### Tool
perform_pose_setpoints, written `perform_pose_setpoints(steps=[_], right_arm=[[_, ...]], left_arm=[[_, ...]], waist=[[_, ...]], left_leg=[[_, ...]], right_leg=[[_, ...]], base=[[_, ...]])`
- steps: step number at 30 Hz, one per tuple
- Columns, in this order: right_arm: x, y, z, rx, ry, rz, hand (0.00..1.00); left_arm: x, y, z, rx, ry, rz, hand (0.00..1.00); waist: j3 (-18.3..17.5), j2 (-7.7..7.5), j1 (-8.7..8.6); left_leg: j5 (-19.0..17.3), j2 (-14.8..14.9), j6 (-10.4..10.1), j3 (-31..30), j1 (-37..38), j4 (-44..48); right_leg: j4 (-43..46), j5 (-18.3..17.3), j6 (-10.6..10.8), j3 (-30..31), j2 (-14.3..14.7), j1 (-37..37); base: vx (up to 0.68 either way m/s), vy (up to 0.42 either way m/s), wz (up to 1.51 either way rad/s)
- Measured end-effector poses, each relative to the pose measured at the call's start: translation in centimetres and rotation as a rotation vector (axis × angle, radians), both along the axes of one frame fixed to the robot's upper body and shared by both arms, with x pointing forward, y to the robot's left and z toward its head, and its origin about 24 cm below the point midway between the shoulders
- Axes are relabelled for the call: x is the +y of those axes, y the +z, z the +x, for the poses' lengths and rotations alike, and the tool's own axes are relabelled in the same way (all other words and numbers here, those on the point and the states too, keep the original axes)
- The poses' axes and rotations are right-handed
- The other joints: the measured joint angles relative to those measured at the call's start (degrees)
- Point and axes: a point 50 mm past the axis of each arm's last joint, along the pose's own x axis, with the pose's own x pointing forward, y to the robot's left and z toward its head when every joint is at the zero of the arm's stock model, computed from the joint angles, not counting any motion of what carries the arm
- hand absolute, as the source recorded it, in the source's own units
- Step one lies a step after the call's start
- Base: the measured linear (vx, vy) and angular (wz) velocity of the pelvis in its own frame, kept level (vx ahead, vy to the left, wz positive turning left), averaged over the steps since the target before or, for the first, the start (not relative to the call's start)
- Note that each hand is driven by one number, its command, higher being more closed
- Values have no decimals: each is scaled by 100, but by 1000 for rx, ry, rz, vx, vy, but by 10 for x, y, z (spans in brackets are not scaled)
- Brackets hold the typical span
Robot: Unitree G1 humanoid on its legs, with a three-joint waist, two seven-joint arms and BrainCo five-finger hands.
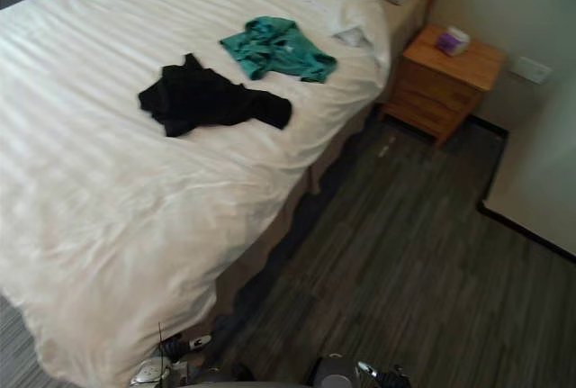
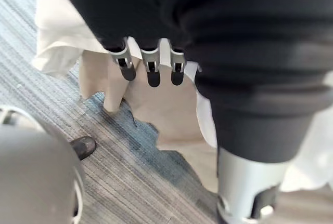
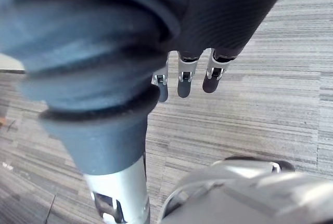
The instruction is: Tidy the bed and pick cloth on bed and put in laundry
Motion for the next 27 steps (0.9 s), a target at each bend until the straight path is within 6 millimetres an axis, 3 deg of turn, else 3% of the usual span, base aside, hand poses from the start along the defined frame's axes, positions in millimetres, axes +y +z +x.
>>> perform_pose_setpoints(steps=[1,2,3,4,5,6,7,9,12,13,15,16,18,21,22,27], right_arm=[[-2,3,11,-34,10,-11,0],[-6,4,13,-36,9,-21,0],[-14,8,20,-56,16,-44,0],[-8,8,25,-64,32,-34,0],[-4,7,26,-59,59,-29,0],[-3,7,27,-62,64,-29,0],[-3,8,28,-64,76,-34,0],[-5,6,20,-43,73,-39,0],[-8,5,11,-24,68,-46,0],[-10,5,9,-21,66,-51,0],[-13,5,7,-14,62,-59,0],[-16,5,5,-10,53,-63,0],[-23,5,1,-1,29,-70,0],[-24,1,-16,31,-45,-49,0],[-1,-7,-32,59,-153,58,0],[-1,-7,-32,58,-156,58,0]], left_arm=[[-2,0,0,2,-2,-4,0],[-5,0,1,-2,-3,-11,0],[-8,-1,2,-7,-2,-19,0],[-5,1,7,-17,-3,-8,0],[3,4,11,-29,-15,15,0],[5,5,12,-32,-15,22,0],[4,4,9,-24,-14,19,0],[-2,1,4,-11,-18,4,0],[-10,-1,0,-11,-3,-22,0],[-10,-1,0,-25,18,-29,0],[-10,-1,-1,-27,36,-31,0],[-10,-3,-7,-15,68,-42,0],[-11,-4,-12,-14,121,-64,0],[-17,-3,-3,-38,137,-89,0],[-30,-10,-25,8,187,-145,0],[-30,-10,-25,8,187,-146,0]], waist=[[-8,-84,86],[-41,-7,96],[-45,210,87],[-44,27,78],[-53,-50,117],[-30,-22,126],[-17,110,106],[-2,210,71],[76,346,89],[142,388,97],[191,385,96],[189,477,104],[184,522,75],[162,549,28],[-294,357,-59],[-288,372,-58]], left_leg=[[-213,-283,71,-130,-244,-251],[-35,-407,157,-238,-279,-665],[467,-272,355,-96,-397,-881],[380,-266,335,207,-406,-627],[305,-175,270,375,-443,-424],[257,-45,210,419,-472,-301],[240,212,178,433,-484,-113],[191,432,101,464,-395,19],[165,703,51,513,-314,366],[180,692,25,-15,-395,556],[200,554,-35,-874,-459,596],[179,342,-179,-1725,-395,425],[180,117,-362,-2297,-223,106],[146,-115,-410,-2427,63,-463],[230,-445,-310,-2272,766,-1407],[230,-445,-310,-2273,762,-1409]], right_leg=[[-758,178,-94,396,120,115],[-1131,253,17,565,222,221],[-1117,163,90,478,358,210],[-760,-273,309,455,29,160],[-1119,-184,507,468,-4,287],[-1411,-95,556,530,144,362],[-1949,232,509,581,443,634],[-2429,504,461,656,687,944],[-2698,658,333,931,911,1065],[-2725,671,319,1120,960,1072],[-2721,705,340,1344,968,1040],[-2711,746,382,1661,966,946],[-2694,787,442,1953,926,821],[-2864,1016,578,2087,843,869],[-3161,1147,623,2123,627,1193],[-3161,1147,623,2120,626,1191]], base=[[-231,-65,-154],[-273,-53,-153],[-127,-2,-111],[-61,-67,-112],[2,-86,-82],[-63,-216,-70],[-63,-156,-45],[-71,-141,-40],[-110,-81,-42],[-158,-50,-57],[-115,-16,-78],[-70,43,-103],[-23,104,-98],[48,91,-36],[36,43,-3],[0,0,0]])
